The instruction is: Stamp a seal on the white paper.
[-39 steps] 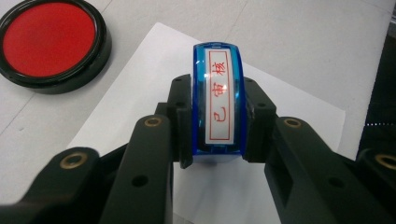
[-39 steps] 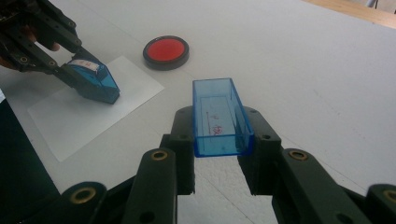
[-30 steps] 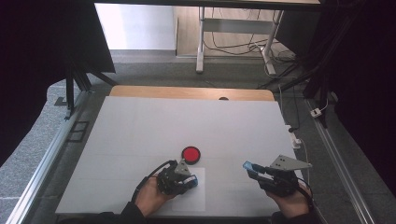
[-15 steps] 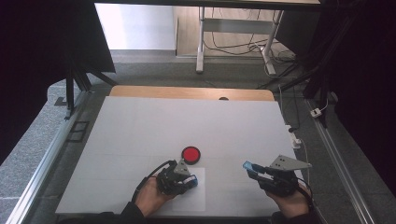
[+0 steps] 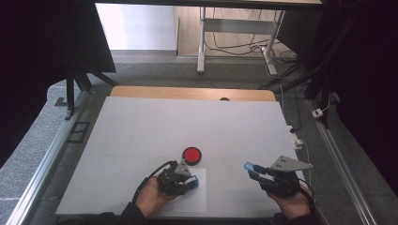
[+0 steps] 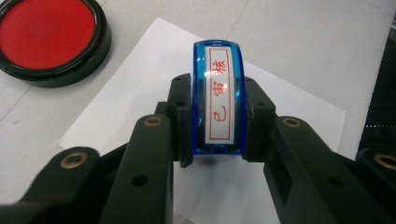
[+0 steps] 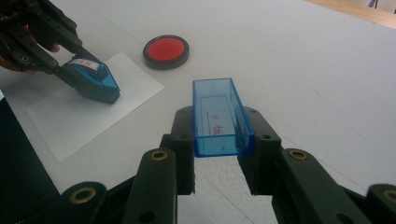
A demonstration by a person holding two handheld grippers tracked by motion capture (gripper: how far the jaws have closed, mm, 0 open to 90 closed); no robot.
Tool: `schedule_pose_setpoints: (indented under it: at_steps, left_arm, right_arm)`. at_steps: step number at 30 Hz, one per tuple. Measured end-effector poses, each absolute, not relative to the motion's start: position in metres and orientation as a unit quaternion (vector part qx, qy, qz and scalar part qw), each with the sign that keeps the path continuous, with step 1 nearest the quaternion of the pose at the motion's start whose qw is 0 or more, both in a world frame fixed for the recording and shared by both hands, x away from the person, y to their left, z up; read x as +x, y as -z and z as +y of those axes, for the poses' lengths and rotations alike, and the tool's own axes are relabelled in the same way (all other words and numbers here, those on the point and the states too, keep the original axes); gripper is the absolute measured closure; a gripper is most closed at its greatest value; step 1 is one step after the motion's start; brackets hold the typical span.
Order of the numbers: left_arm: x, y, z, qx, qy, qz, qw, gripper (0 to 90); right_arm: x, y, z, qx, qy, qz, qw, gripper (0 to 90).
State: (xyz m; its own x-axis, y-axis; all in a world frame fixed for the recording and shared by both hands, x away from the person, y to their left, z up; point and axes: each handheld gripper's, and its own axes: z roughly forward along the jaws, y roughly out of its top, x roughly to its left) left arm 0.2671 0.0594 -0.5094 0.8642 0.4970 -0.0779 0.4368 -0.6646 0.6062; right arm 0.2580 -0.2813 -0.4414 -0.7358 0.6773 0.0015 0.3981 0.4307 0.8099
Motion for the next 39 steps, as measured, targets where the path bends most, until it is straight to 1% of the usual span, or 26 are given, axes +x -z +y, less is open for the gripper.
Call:
schedule_pose_setpoints:
  at_steps: [14,23,39]
  left_arm:
    - [0.267,0.509,0.059,0.91,-0.046,0.259,0.321,70.0]
    - [0.271,0.507,0.06,0.911,-0.033,0.259,0.32,69.7]
    - [0.27,0.499,0.064,0.903,-0.034,0.257,0.342,69.5]
  right_arm:
    - [0.258,0.441,-0.282,0.324,-0.425,0.829,0.165,69.1]
    - [0.258,0.441,-0.282,0.325,-0.427,0.827,0.166,69.1]
    - [0.258,0.441,-0.282,0.325,-0.427,0.827,0.166,69.1]
